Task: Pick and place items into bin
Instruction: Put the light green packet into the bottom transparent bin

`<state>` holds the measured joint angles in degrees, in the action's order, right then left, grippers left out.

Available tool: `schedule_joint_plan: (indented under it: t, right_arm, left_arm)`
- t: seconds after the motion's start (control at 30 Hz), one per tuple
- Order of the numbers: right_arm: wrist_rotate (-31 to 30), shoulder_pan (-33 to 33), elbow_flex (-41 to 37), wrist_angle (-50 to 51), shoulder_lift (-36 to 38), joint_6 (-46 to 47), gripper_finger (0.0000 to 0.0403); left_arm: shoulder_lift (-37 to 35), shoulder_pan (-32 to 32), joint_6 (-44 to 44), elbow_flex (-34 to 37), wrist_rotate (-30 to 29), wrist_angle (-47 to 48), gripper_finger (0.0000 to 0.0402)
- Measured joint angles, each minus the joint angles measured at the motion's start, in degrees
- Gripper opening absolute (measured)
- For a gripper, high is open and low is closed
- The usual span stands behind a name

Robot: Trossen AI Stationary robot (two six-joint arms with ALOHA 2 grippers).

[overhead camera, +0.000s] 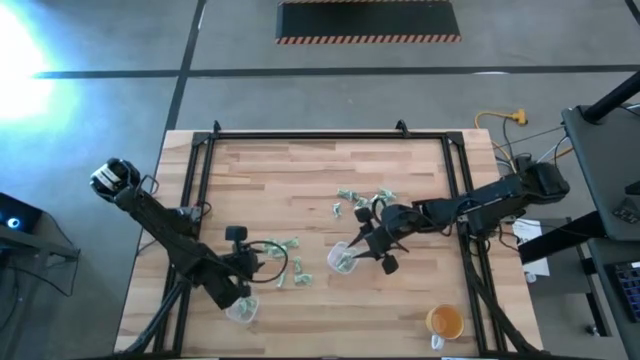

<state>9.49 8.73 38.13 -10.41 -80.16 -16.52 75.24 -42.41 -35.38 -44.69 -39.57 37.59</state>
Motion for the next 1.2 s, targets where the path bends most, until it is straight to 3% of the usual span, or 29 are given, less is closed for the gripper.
schedule_joint_plan:
  t: [0.2, 0.5, 0.63, 0.8, 1.2]
  right_arm:
    - [-6.6, 0.0, -0.3, 7.1, 3.8, 1.6, 0.0128]
    - [-7.2, 0.0, -1.3, 11.4, 6.9, 4.3, 0.0114]
    - [-12.9, 0.0, -1.4, 15.4, 7.5, 6.0, 0.0109]
    - [-19.4, 0.0, -1.4, 20.5, 7.9, 8.9, 0.0103]
    - [-20.1, 0.0, -1.6, 21.2, 8.5, 9.7, 0.0093]
  left_arm:
    - [0.0, 7.8, 4.9, 0.1, 7.6, -0.4, 0.0128]
    - [0.6, 19.6, 19.2, 0.1, 21.6, -8.5, 0.0127]
    - [2.9, 21.8, 19.8, 0.2, 25.4, -8.5, 0.0128]
    - [7.5, 22.9, 20.4, 0.4, 27.2, -8.9, 0.0128]
    - [13.0, 24.4, 21.4, 0.5, 28.1, -11.3, 0.0128]
